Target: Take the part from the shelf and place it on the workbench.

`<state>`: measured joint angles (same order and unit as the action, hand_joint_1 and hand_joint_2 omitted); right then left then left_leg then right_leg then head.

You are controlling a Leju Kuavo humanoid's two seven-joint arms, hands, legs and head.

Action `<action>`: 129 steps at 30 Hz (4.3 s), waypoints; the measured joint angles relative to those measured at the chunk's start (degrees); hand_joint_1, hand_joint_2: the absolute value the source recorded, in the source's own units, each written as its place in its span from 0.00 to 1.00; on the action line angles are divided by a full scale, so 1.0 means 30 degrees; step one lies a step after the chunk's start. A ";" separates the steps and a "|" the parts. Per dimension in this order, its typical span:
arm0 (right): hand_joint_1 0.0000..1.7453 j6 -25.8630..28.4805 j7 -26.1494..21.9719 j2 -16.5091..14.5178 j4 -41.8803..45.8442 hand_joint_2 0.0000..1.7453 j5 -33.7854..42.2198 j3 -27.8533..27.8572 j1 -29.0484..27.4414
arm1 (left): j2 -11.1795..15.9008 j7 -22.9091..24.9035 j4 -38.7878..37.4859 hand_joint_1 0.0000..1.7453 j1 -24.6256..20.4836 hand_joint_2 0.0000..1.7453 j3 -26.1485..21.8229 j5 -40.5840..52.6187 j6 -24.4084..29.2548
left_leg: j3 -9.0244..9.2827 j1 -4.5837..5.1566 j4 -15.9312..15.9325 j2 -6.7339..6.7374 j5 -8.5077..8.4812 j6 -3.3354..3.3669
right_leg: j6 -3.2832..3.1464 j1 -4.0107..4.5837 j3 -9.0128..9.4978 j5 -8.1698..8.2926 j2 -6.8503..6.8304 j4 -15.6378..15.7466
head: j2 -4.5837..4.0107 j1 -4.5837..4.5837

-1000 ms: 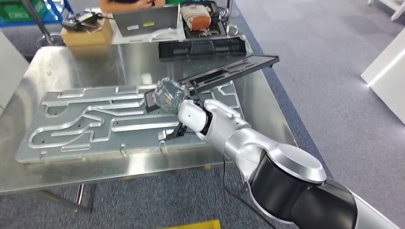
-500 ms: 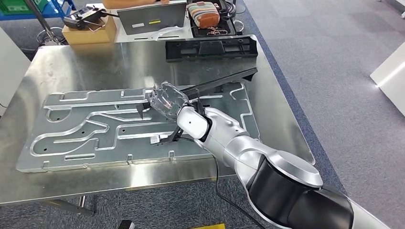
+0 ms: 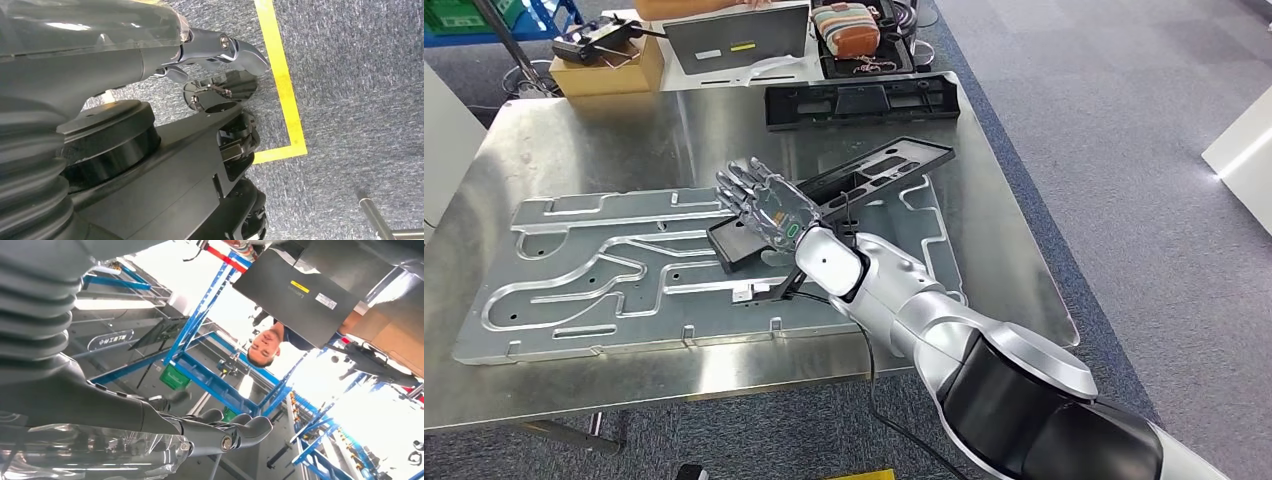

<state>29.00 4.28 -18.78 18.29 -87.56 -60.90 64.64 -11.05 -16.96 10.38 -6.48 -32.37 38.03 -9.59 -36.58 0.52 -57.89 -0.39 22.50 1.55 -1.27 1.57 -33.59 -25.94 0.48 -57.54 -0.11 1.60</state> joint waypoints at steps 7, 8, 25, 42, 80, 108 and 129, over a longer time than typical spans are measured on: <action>0.00 0.0334 0.0034 -0.0002 0.0088 0.00 0.0146 0.0429 -0.0055 | -0.0031 -0.0171 0.0000 0.00 0.0017 0.00 -0.0038 -0.0215 -0.0038 | 0.0004 0.0001 -0.0001 0.0000 -0.0010 -0.0013 | -0.0021 -0.0002 0.0006 0.0013 0.0000 -0.0008 | 0.0000 0.0000; 0.00 0.0414 -0.0011 -0.0007 0.0148 0.00 0.0153 0.0565 -0.0080 | -0.0049 -0.0202 0.0000 0.00 0.0025 0.00 -0.0053 -0.0224 -0.0033 | 0.0004 0.0001 -0.0002 0.0000 -0.0010 -0.0013 | -0.0022 -0.0003 0.0008 0.0014 0.0000 -0.0009 | 0.0000 0.0000; 0.00 -0.0286 -0.0426 -0.0346 0.2344 0.00 -0.0157 0.2616 -0.0388 | -0.0281 -0.0526 0.0000 0.00 0.0119 0.00 -0.0228 0.0005 0.0137 | 0.0011 0.0002 -0.0005 -0.0002 -0.0012 -0.0014 | -0.0027 -0.0005 0.0015 0.0019 -0.0002 -0.0013 | 0.0000 0.0000; 0.00 -0.4248 -0.1135 0.0423 0.9927 0.00 -0.0151 0.1641 -0.0954 | -0.0344 -0.0537 0.0000 0.00 0.0247 0.00 -0.0486 0.0175 0.0007 | 0.0015 -0.0518 0.0085 0.0178 -0.0259 -0.0317 | 0.1206 -0.1056 -0.0242 -0.0917 -0.0137 -0.1966 | 0.0000 0.0000; 0.00 -0.4237 -0.0601 0.1175 1.0560 0.00 0.0619 0.0565 -0.1242 | -0.0581 0.0137 0.0015 0.00 -0.0194 0.00 -0.0689 0.0362 -0.0408 | -0.0490 -0.0385 -0.0961 0.0230 0.0826 -0.0967 | -0.0039 -0.0714 0.0465 -0.0032 -0.0183 0.0237 | 0.0000 0.0000; 0.00 -0.2838 -0.0599 -0.0100 0.8601 0.00 0.2526 0.1155 -0.3296 | -0.0774 0.0417 0.0015 0.00 -0.0376 0.00 -0.0825 0.0401 -0.0428 | -0.0052 -0.0160 -0.0120 0.0193 -0.0201 -0.0414 | -0.0325 -0.0072 0.0801 -0.0369 -0.0185 0.0117 | 0.0000 0.0000; 0.00 -0.0292 -0.0810 -0.0459 0.6975 0.00 0.9357 -0.0165 -0.5420 | -0.0659 0.0404 0.0029 0.00 -0.0352 0.00 -0.1239 0.0149 -0.0202 | 0.0690 -0.0504 -0.0482 0.0118 0.0960 -0.0102 | 0.1092 -0.0781 -0.3403 -0.2079 -0.0240 -0.5165 | 0.0000 0.0002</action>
<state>28.13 1.85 -20.15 39.22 -59.49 -61.40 48.38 -13.03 -15.75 10.47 -7.53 -36.09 38.48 -10.20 -34.51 -0.99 -59.33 -0.04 25.39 1.24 2.01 -0.77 -43.80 -32.17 -0.25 -73.04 -0.11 1.60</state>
